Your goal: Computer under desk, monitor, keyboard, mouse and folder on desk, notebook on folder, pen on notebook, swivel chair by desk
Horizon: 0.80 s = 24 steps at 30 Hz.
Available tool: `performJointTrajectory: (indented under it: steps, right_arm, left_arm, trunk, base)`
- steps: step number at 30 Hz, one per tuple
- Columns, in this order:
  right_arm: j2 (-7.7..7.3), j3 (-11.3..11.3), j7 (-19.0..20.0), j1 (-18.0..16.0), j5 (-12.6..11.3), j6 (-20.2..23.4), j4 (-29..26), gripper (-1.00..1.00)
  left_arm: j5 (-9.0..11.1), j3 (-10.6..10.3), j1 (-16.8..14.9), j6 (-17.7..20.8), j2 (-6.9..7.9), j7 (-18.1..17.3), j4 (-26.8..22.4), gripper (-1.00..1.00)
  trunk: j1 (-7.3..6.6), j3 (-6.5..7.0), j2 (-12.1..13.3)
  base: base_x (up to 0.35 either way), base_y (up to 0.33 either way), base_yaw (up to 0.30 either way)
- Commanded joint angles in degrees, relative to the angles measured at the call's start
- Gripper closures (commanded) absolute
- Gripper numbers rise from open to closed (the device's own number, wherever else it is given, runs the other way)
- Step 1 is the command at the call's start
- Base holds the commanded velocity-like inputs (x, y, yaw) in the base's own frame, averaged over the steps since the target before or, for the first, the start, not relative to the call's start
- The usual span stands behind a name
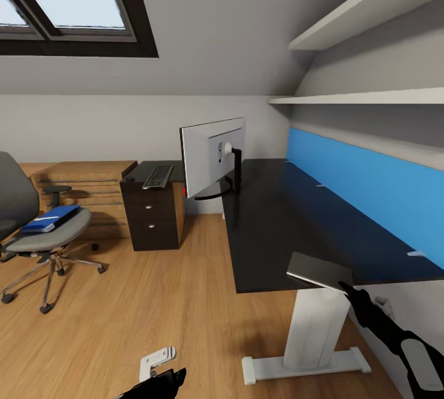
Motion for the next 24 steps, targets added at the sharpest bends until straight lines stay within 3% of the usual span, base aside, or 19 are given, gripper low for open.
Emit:
performJointTrajectory:
  steps: [1,10,14,24]
  right_arm:
    - [0.02,-0.15,0.0,-0.04,0.0,0.42,0.01,1.0]
    - [0.03,-0.1,0.41,-0.04,0.0,0.49,-1.38,1.0]
    - [0.03,-0.15,6.37,-0.04,0.11,0.51,-1.64,1.0]
    - [0.07,-0.2,7.85,-0.04,0.15,0.51,-1.65,1.0]
  left_arm:
    - [0.6,-0.05,0.0,0.18,0.02,0.56,-0.1,-1.0]
    - [0.51,0.04,0.0,0.18,0.09,0.73,-0.1,-1.0]
    - [0.56,0.04,0.0,0.18,0.09,0.73,-0.1,-1.0]
    - [0.59,0.04,0.0,0.18,0.09,0.73,-0.1,-1.0]
  trunk:
    - [-0.22,0.13,0.38]
    - [-2.2,1.75,3.99]
    - [-3.08,2.46,5.59]
    - [-5.27,4.26,9.6]
  base:
    - [0.0,0.0,0.0]
    - [0.0,0.0,0.0]
    - [0.0,0.0,0.0]
    - [0.0,0.0,0.0]
